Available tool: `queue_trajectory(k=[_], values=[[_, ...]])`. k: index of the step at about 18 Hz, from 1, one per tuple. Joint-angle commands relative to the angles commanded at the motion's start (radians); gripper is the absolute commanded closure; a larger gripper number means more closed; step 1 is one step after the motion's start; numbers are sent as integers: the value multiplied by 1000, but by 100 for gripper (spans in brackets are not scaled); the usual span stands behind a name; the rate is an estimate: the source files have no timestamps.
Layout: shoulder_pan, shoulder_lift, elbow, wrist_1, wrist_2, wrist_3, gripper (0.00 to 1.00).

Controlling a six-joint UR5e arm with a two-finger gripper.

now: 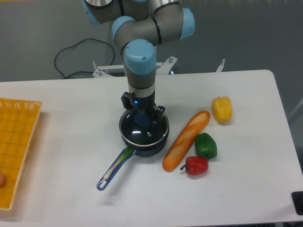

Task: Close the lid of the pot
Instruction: 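Lower the glass lid onto the saucepan rim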

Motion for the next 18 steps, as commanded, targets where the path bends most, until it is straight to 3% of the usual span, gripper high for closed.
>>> queue_trajectory(k=[18], values=[[-20,-20,3,21,23,-25,46]])
